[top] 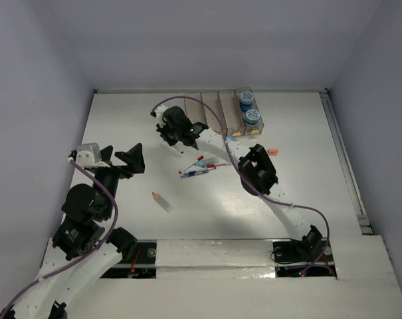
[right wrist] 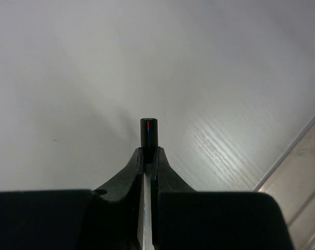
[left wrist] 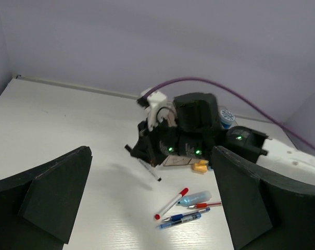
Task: Sort the stationery into containers
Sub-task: Pick up the pen from the center of the board, then place the pen in the storage box, then pick up the pen from the center of the board, then place the pen in the storage box, then pick up the pen from the center of the board.
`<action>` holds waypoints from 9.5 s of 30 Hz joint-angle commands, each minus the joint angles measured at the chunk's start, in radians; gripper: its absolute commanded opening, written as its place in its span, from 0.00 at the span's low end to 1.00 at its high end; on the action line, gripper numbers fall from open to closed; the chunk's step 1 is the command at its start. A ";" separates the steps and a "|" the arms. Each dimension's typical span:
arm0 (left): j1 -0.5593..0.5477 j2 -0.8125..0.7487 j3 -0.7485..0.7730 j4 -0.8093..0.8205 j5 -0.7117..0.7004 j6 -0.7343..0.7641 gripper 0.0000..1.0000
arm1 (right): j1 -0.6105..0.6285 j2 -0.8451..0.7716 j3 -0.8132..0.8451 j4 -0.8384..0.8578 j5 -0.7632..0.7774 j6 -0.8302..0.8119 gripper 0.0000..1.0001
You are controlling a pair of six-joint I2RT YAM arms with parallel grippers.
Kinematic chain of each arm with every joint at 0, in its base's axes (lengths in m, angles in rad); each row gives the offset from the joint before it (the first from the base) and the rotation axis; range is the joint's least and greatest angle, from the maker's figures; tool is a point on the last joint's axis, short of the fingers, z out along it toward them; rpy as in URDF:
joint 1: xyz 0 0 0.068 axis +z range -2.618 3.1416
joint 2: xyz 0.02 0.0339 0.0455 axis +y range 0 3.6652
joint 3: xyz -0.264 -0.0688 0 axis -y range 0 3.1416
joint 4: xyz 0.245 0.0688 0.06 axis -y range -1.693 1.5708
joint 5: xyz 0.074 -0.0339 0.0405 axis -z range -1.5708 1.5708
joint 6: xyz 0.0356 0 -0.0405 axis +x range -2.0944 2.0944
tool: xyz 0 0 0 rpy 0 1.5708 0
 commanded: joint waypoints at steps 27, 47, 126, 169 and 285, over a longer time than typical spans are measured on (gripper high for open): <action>0.008 0.342 0.046 -0.005 0.299 -0.030 0.88 | -0.513 -0.349 -0.326 0.205 0.002 0.293 0.00; 0.008 0.773 0.047 0.012 0.331 -0.266 0.56 | -0.513 -0.522 -0.465 0.250 -0.238 0.329 0.59; 0.008 0.762 -0.049 0.556 0.517 -0.260 0.00 | -0.231 -0.827 -0.927 0.588 -0.536 0.708 0.69; 0.031 0.437 0.152 -0.002 0.209 0.062 0.99 | -0.478 -0.257 -0.084 -0.167 -0.029 0.189 0.00; 0.026 0.529 -0.235 0.602 0.416 -0.432 0.48 | 0.102 -0.985 -0.950 0.435 0.159 0.504 0.00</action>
